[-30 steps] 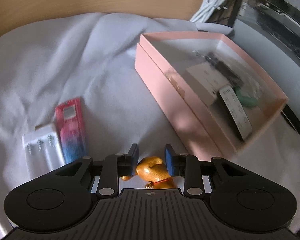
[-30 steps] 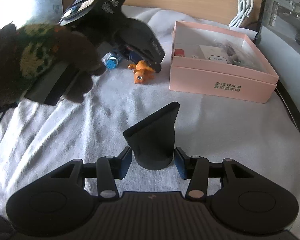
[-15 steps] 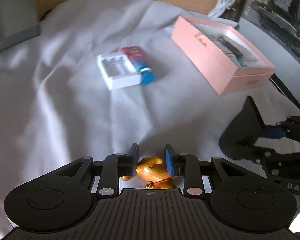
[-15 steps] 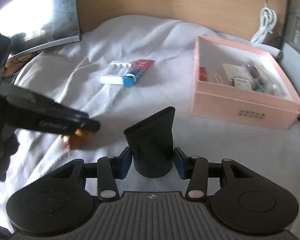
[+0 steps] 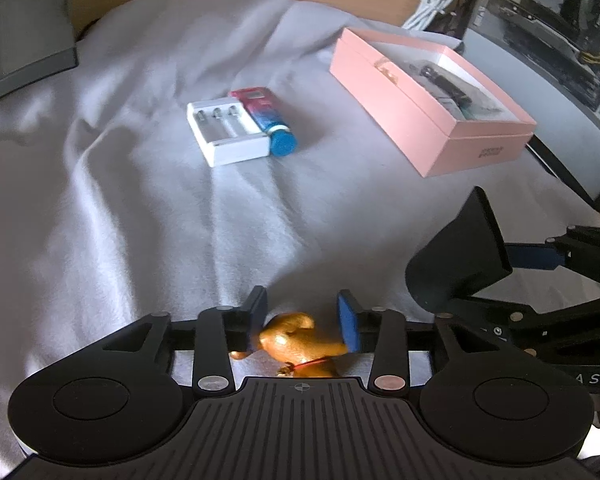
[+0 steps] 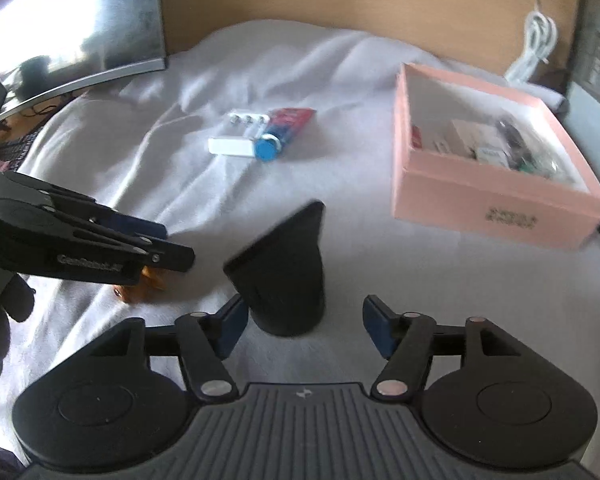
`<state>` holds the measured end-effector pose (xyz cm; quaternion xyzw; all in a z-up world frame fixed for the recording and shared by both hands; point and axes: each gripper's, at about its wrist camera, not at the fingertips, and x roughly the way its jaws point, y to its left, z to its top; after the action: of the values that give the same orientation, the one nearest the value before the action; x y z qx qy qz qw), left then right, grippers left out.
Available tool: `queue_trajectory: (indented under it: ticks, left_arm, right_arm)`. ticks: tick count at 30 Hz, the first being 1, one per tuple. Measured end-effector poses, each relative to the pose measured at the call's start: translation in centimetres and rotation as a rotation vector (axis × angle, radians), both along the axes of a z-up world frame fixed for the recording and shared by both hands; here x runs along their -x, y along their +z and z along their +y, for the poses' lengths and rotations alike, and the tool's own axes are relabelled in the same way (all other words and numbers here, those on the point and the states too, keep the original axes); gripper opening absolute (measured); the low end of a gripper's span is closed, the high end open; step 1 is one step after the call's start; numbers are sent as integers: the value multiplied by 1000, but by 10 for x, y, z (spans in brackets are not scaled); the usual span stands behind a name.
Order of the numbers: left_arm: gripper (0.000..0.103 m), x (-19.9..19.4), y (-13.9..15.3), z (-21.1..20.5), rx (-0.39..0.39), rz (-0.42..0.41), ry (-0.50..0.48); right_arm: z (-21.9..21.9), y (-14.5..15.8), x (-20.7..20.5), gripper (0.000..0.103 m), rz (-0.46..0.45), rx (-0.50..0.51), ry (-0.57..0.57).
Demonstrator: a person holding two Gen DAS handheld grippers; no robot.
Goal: Organize rigid objects
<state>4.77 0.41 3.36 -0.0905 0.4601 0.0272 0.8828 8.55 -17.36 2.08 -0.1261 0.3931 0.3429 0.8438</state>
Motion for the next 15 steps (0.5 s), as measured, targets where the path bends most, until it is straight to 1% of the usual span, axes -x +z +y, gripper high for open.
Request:
queue_trajectory:
  ticks: [2,5,7,8,12,13,14,15]
  left_arm:
    - [55,-1,0,-3,-1,-2,-14]
    - [60,0,-1,-5,-2,-8,-21]
    - [60,0,-1,-6,-2,-11,-19]
    - [60,0,-1,-6,-5,-12,-20]
    - [59,3,-2,-8,-27,-23,-26]
    - [55,4,-2,-8,-29,-27,-21]
    - [49,6,-2,-7,-29,-31,-12]
    - [47,8,-2,-5,-28,-35,2]
  right_arm:
    - [-8,-3,1,67,19,-4,-27]
    - [-18,-9,4,70,51,-10,-74]
    - [-24,-13,9,73,58,-31,-113]
    - [-27,-14,13,77,51,-40,-135]
    - [-27,-16,18,84,49,-40,-152]
    - [-27,-16,19,85,48,-38,-153]
    - [-26,-16,19,86,49,-37,-152]
    - [-25,-17,18,88,50,-37,-152]
